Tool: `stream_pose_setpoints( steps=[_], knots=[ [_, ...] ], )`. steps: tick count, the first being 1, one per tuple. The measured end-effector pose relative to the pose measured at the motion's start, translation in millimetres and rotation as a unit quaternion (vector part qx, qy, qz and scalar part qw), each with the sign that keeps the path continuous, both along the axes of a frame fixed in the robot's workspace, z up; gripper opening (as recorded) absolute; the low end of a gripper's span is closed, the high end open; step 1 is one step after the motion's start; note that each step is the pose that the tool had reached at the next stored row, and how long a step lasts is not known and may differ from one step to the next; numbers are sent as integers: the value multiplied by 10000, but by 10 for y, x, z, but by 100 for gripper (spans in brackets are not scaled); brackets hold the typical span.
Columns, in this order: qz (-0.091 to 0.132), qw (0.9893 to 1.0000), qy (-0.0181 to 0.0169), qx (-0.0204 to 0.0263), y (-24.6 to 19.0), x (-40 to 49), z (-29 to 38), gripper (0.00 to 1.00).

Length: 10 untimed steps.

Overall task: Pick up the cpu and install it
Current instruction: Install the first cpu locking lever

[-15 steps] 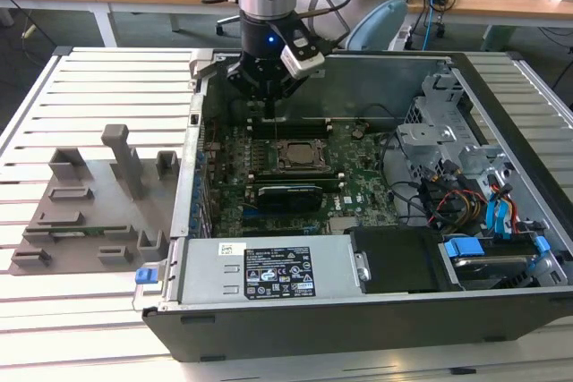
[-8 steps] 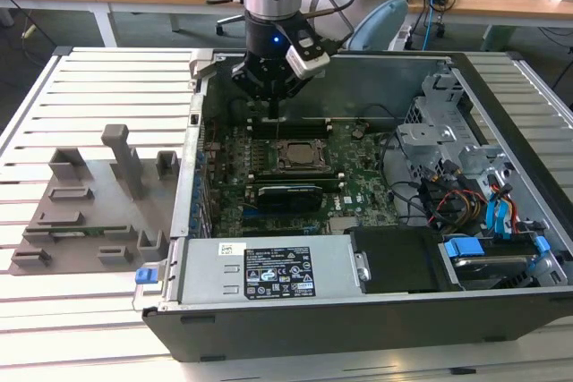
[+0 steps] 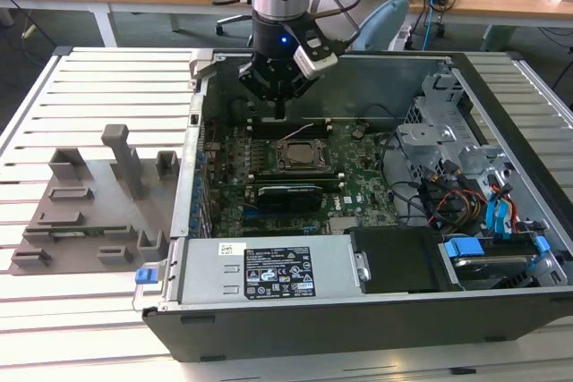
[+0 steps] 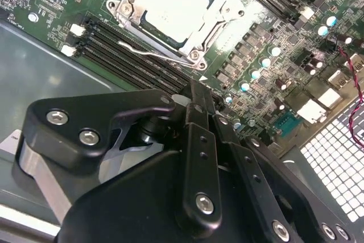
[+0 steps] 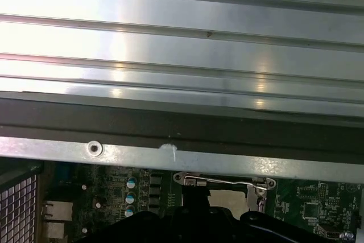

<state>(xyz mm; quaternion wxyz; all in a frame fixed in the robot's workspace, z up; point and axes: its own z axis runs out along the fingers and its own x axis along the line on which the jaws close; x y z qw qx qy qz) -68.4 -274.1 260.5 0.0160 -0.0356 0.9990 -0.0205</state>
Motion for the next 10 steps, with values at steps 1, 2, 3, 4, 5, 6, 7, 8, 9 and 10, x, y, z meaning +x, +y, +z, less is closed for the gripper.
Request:
stream_pose_setpoints(
  steps=[1, 2, 3, 4, 5, 6, 7, 8, 9, 10],
  knots=[
    [1, 10000, 0, 0, -6, 1, -1, 11],
    [0, 10000, 0, 0, -13, 0, -3, 11],
    [0, 10000, 0, 0, -36, 0, -6, 11],
    [1, 10000, 0, 1, -63, 0, -10, 11],
    [1, 10000, 0, 9, -78, 0, -13, 11],
    [0, 10000, 0, 32, -92, -1, -16, 11],
    [0, 10000, 0, 65, -107, -2, -19, 11],
    [-1, 9999, 1, 113, -125, -2, -22, 11],
    [0, 9999, 0, 156, -144, -2, -25, 11],
    [1, 9998, 0, 205, -166, -2, -30, 11]
  ],
)
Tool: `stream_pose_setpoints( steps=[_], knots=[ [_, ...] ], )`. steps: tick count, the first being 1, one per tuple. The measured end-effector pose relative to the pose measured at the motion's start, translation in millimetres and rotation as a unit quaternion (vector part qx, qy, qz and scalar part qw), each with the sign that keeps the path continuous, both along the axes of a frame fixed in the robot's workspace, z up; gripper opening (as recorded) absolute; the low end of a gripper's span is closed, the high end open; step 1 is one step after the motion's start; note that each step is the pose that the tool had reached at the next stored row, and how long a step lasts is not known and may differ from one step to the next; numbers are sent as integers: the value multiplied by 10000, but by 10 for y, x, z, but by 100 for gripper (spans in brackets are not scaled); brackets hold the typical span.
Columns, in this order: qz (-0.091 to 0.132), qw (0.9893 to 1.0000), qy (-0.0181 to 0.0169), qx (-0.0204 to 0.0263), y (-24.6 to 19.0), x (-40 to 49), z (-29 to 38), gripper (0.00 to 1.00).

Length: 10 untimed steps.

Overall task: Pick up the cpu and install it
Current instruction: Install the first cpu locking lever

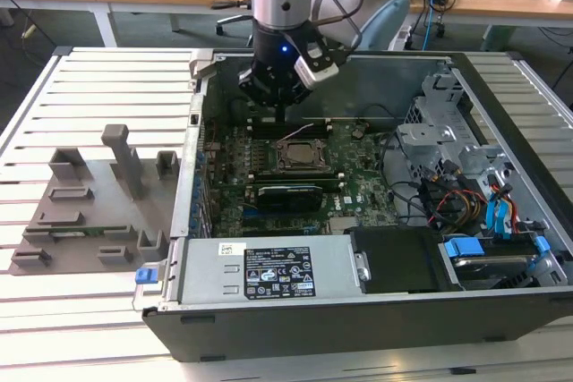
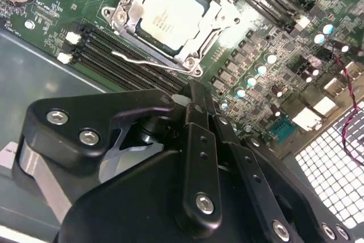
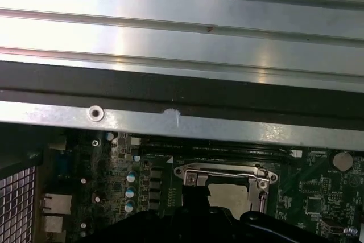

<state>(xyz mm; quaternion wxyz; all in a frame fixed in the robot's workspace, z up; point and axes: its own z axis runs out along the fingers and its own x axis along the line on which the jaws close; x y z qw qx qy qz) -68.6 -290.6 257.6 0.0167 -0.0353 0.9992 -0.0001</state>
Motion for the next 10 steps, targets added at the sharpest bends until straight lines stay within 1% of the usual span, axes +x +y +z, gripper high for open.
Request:
stream_pose_setpoints(
  steps=[1, 2, 4, 6, 8, 10],
  knots=[
    [-1, 9999, 0, 123, -29, 0, -8, 11],
    [-1, 9999, 0, 158, -30, 6, -16, 11],
    [-1, 9999, 3, 172, -30, 31, -43, 11],
    [-1, 9999, 14, 172, -27, 94, -95, 11],
    [2, 9999, 18, 172, -24, 121, -130, 11],
    [22, 9998, 20, 172, 1, 136, -195, 11]
  ],
)
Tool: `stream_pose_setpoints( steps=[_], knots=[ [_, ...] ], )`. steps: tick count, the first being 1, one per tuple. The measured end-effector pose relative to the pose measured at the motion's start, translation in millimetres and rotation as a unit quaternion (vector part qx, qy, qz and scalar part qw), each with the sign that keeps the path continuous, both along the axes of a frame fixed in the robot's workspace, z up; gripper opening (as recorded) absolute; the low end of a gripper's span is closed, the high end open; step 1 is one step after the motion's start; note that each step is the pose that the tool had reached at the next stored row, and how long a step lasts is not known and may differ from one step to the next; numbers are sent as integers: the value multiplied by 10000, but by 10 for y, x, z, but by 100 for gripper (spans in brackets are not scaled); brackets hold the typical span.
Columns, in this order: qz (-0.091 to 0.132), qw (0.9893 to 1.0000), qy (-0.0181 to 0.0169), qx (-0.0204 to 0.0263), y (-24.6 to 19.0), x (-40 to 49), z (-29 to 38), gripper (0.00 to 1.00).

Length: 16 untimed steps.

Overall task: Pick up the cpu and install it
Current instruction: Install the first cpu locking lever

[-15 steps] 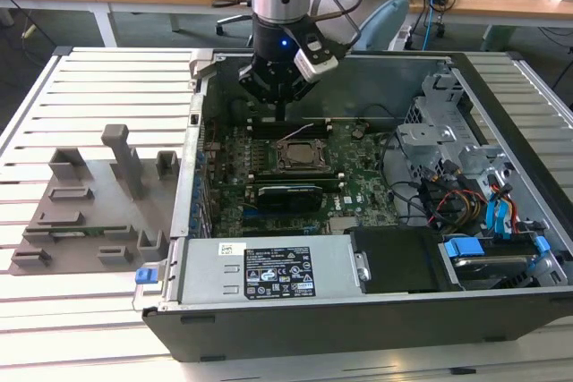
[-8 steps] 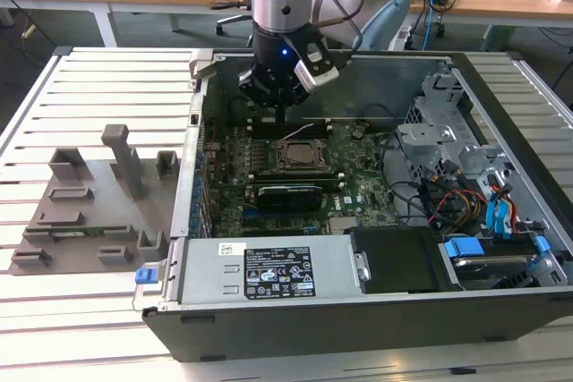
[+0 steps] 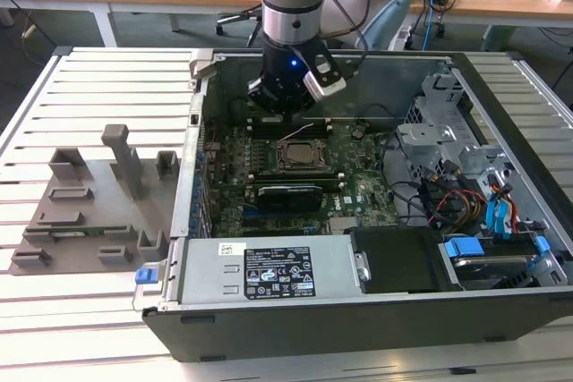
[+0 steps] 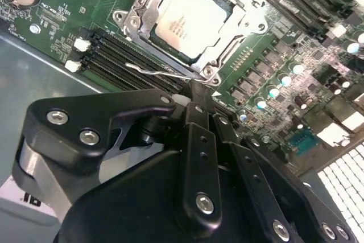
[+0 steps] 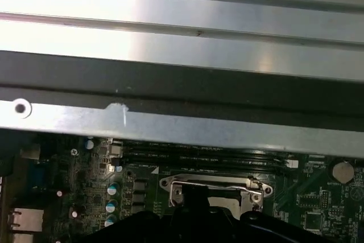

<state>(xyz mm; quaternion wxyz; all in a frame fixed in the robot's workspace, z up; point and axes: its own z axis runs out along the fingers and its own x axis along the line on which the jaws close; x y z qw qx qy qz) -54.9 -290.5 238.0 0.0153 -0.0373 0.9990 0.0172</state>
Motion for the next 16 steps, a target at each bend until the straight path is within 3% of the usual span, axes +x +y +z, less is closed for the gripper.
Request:
stream_pose_setpoints(
  steps=[6, 16],
  knots=[
    [56, 10000, -1, 1, 64, 14, -76, 11],
    [115, 9999, 2, -14, 93, 99, -200, 11]
  ],
)
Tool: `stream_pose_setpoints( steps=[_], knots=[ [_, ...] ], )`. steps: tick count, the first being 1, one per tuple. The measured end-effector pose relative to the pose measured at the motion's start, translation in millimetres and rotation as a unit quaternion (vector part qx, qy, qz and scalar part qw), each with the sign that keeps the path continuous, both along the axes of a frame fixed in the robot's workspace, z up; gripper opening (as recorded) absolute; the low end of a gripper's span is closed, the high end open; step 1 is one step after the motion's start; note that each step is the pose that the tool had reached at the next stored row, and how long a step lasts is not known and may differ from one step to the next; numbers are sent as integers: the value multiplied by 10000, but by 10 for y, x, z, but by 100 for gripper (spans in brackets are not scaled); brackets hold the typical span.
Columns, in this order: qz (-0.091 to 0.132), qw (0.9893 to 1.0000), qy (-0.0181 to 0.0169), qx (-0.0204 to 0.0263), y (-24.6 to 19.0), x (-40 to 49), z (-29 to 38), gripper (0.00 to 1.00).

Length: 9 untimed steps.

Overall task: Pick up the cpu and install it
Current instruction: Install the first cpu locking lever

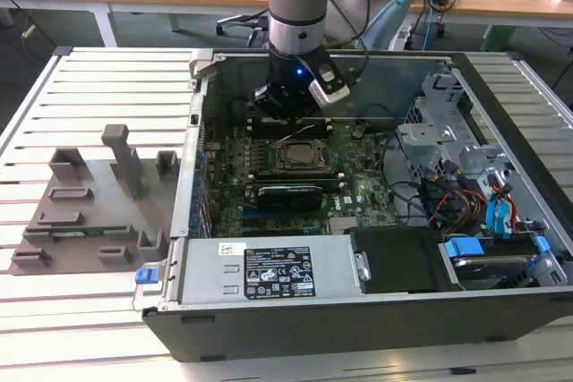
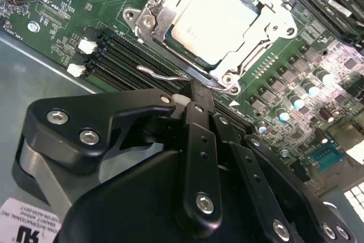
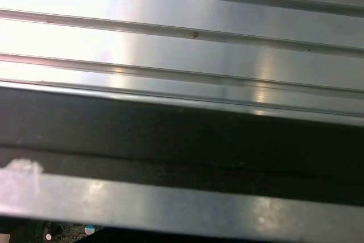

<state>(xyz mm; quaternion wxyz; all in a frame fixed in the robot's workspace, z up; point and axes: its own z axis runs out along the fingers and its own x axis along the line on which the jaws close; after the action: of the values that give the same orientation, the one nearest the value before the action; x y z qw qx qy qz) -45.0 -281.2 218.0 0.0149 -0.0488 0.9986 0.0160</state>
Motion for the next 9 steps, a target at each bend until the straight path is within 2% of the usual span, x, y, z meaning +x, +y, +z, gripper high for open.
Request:
stream_pose_setpoints(
  steps=[9],
  knots=[
    [1, 10000, 9, -4, -9, 104, -36, 11]
  ],
)
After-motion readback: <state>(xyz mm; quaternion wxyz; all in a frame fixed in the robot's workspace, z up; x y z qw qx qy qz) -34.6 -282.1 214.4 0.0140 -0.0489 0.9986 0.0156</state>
